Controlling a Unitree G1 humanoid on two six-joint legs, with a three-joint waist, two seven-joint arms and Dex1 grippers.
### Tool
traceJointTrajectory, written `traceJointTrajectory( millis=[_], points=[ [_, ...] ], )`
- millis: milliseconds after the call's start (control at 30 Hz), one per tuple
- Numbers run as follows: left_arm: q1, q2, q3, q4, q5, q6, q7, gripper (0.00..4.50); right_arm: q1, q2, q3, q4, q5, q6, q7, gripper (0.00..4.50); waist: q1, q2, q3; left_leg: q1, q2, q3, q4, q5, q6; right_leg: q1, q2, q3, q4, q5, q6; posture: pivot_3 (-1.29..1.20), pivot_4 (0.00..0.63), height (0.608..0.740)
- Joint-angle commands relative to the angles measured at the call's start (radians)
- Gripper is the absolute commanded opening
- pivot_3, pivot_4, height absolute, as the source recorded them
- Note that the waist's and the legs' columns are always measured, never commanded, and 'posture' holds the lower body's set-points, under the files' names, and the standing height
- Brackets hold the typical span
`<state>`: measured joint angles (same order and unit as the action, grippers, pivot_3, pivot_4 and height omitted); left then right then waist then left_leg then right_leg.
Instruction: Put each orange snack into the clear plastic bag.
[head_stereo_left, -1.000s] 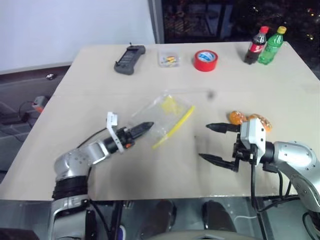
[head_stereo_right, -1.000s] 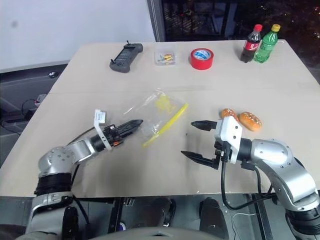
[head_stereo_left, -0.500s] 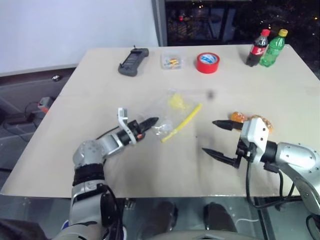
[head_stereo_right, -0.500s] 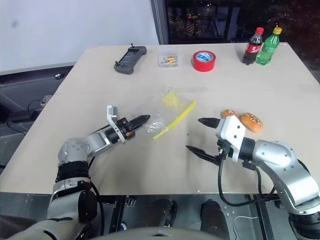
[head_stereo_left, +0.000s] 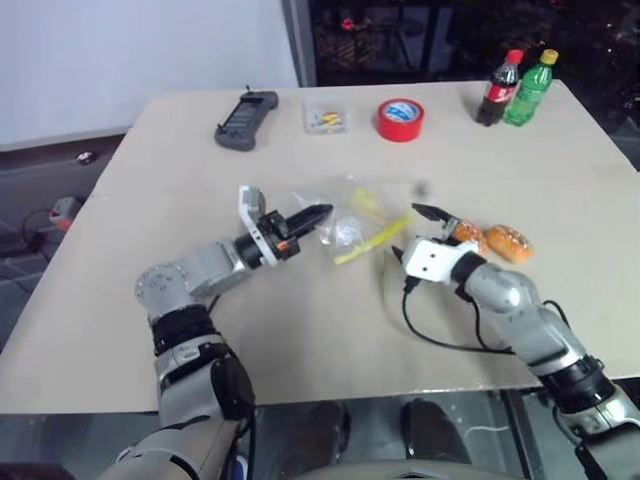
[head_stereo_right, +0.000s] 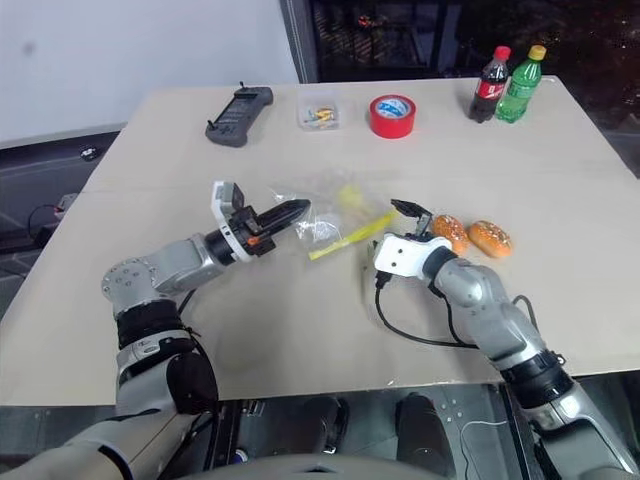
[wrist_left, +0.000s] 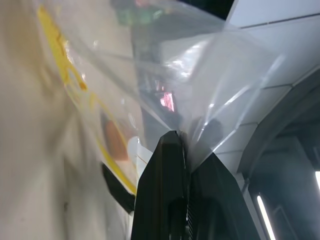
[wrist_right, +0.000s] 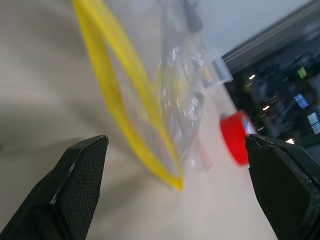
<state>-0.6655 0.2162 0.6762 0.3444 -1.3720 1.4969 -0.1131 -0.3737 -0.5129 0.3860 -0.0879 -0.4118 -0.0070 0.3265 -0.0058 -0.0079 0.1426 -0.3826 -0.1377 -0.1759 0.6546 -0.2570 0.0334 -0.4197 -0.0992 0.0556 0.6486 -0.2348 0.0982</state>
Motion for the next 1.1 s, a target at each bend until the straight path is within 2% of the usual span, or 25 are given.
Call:
traceJointTrajectory(
  millis=[33, 267, 533, 700, 900, 933, 1000, 1067, 1100],
  points=[
    [-0.03, 0.017, 0.001, -0.017, -0.157, 0.002, 0.107, 0.1, -0.066, 0.051, 0.009, 0.081, -0.062, -0.077, -0.068, 4.5, -0.008, -0.002, 0.001, 0.0, 0.0, 0.0, 0.0, 0.0, 0.0, 0.0, 0.0, 0.0, 0.0, 0.0, 0.0, 0.0, 0.15, 0.74],
    [-0.004, 0.049, -0.071, -0.038, -0.37, -0.091, 0.261, 0.1, -0.081, 0.108, 0.011, 0.157, -0.045, -0.133, -0.038, 4.5, -0.009, -0.002, 0.001, 0.001, 0.0, 0.0, 0.0, 0.0, -0.001, 0.0, 0.001, 0.001, 0.002, 0.0, 0.0, 0.0, 0.15, 0.74],
    [0.045, 0.103, -0.189, -0.097, -0.587, -0.232, 0.373, 0.1, -0.019, 0.158, -0.048, 0.087, 0.051, -0.056, 0.025, 4.5, -0.009, -0.002, 0.001, 0.001, 0.001, 0.001, 0.001, 0.0, -0.001, 0.0, 0.001, 0.002, 0.003, 0.0, 0.0, 0.0, 0.15, 0.74],
    [0.066, 0.107, -0.213, -0.13, -0.6, -0.268, 0.37, 0.1, -0.131, 0.236, -0.054, 0.253, 0.03, -0.079, -0.049, 4.5, -0.013, -0.002, 0.001, 0.003, 0.001, 0.004, 0.001, 0.001, -0.001, 0.0, 0.002, 0.005, 0.006, 0.0, 0.0, 0.0, 0.15, 0.74],
    [0.083, 0.11, -0.21, -0.16, -0.6, -0.292, 0.367, 0.1, -0.268, 0.312, -0.097, 0.455, 0.08, -0.146, -0.108, 4.5, -0.012, -0.003, 0.002, 0.003, 0.002, 0.005, 0.001, 0.002, -0.003, -0.002, 0.004, 0.007, 0.009, 0.001, -0.002, 0.0, 0.15, 0.74],
    [0.086, 0.11, -0.208, -0.166, -0.6, -0.295, 0.367, 0.0, -0.282, 0.315, -0.104, 0.478, 0.094, -0.156, -0.104, 4.09, -0.012, -0.003, 0.002, 0.003, 0.002, 0.005, 0.001, 0.002, -0.003, -0.002, 0.004, 0.007, 0.008, 0.001, -0.002, 0.0, 0.15, 0.74],
    [0.09, 0.108, -0.205, -0.177, -0.6, -0.302, 0.367, 0.0, -0.295, 0.314, -0.114, 0.503, 0.107, -0.17, -0.102, 3.74, -0.011, -0.003, 0.002, 0.003, 0.002, 0.004, 0.001, 0.002, -0.003, -0.002, 0.004, 0.007, 0.008, 0.001, -0.002, 0.0, 0.15, 0.74],
    [0.096, 0.106, -0.202, -0.185, -0.6, -0.308, 0.367, 0.0, -0.295, 0.309, -0.121, 0.508, 0.115, -0.179, -0.095, 2.76, -0.012, -0.003, 0.002, 0.002, 0.002, 0.004, 0.001, 0.002, -0.003, -0.002, 0.004, 0.007, 0.008, 0.001, -0.002, 0.0, 0.15, 0.74],
    [0.099, 0.105, -0.201, -0.189, -0.6, -0.311, 0.367, 0.0, -0.293, 0.304, -0.124, 0.506, 0.12, -0.182, -0.089, 2.42, -0.013, -0.003, 0.002, 0.002, 0.002, 0.004, 0.001, 0.002, -0.003, -0.002, 0.004, 0.007, 0.008, 0.001, -0.002, 0.0, 0.15, 0.74]
  ],
)
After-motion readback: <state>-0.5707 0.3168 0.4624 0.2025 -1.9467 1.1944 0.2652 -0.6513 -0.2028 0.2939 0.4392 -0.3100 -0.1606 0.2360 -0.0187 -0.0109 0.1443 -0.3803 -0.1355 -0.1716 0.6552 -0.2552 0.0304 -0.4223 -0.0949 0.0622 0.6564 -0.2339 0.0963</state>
